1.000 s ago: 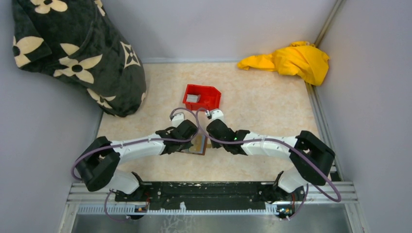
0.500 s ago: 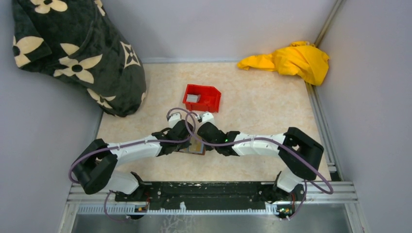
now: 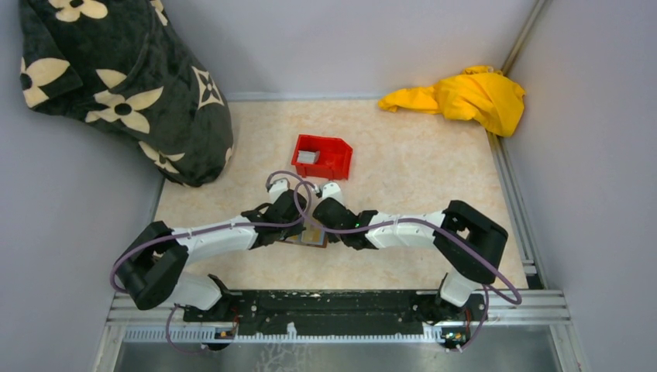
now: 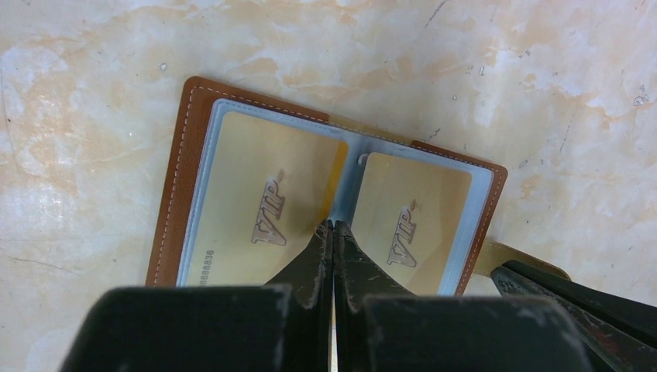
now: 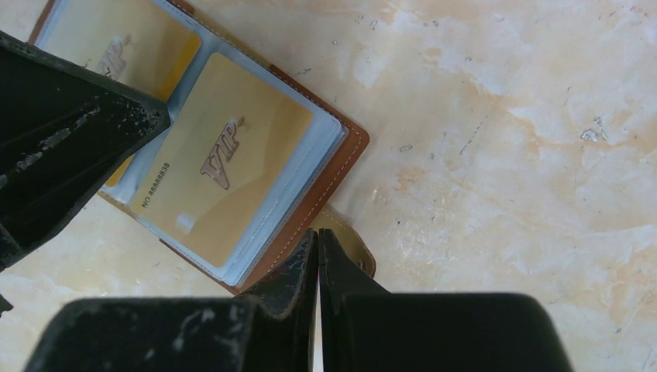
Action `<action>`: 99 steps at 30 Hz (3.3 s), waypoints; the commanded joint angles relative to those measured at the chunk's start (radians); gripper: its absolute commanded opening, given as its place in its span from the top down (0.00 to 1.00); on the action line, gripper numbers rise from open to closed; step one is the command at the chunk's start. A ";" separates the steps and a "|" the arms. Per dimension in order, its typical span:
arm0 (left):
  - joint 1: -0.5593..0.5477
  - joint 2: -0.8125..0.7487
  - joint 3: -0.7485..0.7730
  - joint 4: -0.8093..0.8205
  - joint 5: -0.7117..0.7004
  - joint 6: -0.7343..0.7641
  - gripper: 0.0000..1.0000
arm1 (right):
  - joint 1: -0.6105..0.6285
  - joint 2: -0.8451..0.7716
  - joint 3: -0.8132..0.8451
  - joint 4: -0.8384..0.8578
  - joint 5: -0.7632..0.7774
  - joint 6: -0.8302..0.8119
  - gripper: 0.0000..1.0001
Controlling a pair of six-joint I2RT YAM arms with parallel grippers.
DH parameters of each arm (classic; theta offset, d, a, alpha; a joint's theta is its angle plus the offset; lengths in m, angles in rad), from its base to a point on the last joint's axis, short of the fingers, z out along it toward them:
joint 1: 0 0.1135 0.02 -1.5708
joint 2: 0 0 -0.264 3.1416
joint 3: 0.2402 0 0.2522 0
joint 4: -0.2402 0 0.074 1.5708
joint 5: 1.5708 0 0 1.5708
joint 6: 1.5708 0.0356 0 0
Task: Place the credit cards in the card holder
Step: Insert the credit card into the card holder.
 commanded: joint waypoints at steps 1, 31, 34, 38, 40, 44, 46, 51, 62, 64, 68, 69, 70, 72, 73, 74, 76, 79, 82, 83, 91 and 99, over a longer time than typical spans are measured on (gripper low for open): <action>0.005 0.015 -0.010 0.021 0.013 0.014 1.00 | 0.010 0.016 0.032 0.025 0.023 0.017 0.99; 0.006 0.057 -0.001 0.075 0.088 0.027 1.00 | -0.004 0.079 0.042 0.055 -0.027 0.020 1.00; 0.006 0.058 -0.001 0.088 0.102 0.026 1.00 | -0.004 0.083 0.044 0.057 -0.032 0.019 1.00; 0.006 0.066 -0.006 0.112 0.131 0.027 1.00 | -0.004 0.086 0.047 0.061 -0.033 0.017 1.00; 0.005 0.075 -0.008 0.123 0.146 0.026 1.00 | -0.004 0.088 0.046 0.064 -0.034 0.016 1.00; 0.006 0.084 -0.008 0.139 0.165 0.026 1.00 | -0.006 0.090 0.047 0.074 -0.038 0.013 1.00; 0.005 0.085 -0.007 0.145 0.170 0.027 1.00 | -0.006 0.093 0.050 0.078 -0.041 0.010 1.00; 0.006 0.081 0.000 0.137 0.172 0.029 1.00 | -0.013 0.102 0.059 0.076 -0.042 0.003 1.00; 0.005 0.041 0.044 0.054 0.123 0.021 0.97 | -0.055 0.068 0.059 0.062 -0.034 -0.026 0.99; 0.005 0.021 0.057 0.025 0.088 0.018 0.92 | -0.055 0.050 0.059 0.053 -0.021 -0.033 0.99; 0.005 -0.050 0.074 0.005 0.003 0.020 0.78 | -0.055 -0.002 0.065 0.032 0.002 -0.050 0.95; 0.005 -0.064 0.078 0.005 -0.014 0.021 0.74 | -0.055 -0.015 0.069 0.028 0.007 -0.054 0.94; 0.005 -0.076 0.081 0.006 -0.029 0.023 0.71 | -0.055 -0.022 0.073 0.024 0.007 -0.058 0.93; 0.007 -0.095 0.093 0.004 -0.056 0.025 0.67 | -0.055 -0.040 0.077 0.020 0.011 -0.064 0.90; 0.007 -0.102 0.099 0.004 -0.068 0.024 0.65 | -0.055 -0.049 0.077 0.022 0.012 -0.072 0.88; 0.007 -0.108 0.103 0.006 -0.082 0.025 0.63 | -0.055 -0.062 0.075 0.026 0.017 -0.077 0.86; 0.008 -0.118 0.113 0.010 -0.117 0.018 0.59 | -0.060 -0.086 0.079 0.028 0.034 -0.096 0.80; 0.023 -0.116 0.119 0.025 -0.151 0.005 0.54 | -0.084 -0.114 0.085 0.043 0.038 -0.135 0.70; 0.064 -0.111 0.112 0.057 -0.138 -0.022 0.49 | -0.132 -0.137 0.088 0.074 0.034 -0.191 0.61; 0.081 -0.109 0.104 0.078 -0.123 -0.029 0.47 | -0.146 -0.144 0.084 0.097 0.033 -0.215 0.58; 0.198 -0.033 0.085 0.222 0.001 -0.077 0.38 | -0.271 -0.122 0.090 0.245 -0.093 -0.376 0.52; 0.270 0.049 0.097 0.300 0.103 -0.114 0.37 | -0.326 0.012 0.161 0.327 -0.242 -0.553 0.50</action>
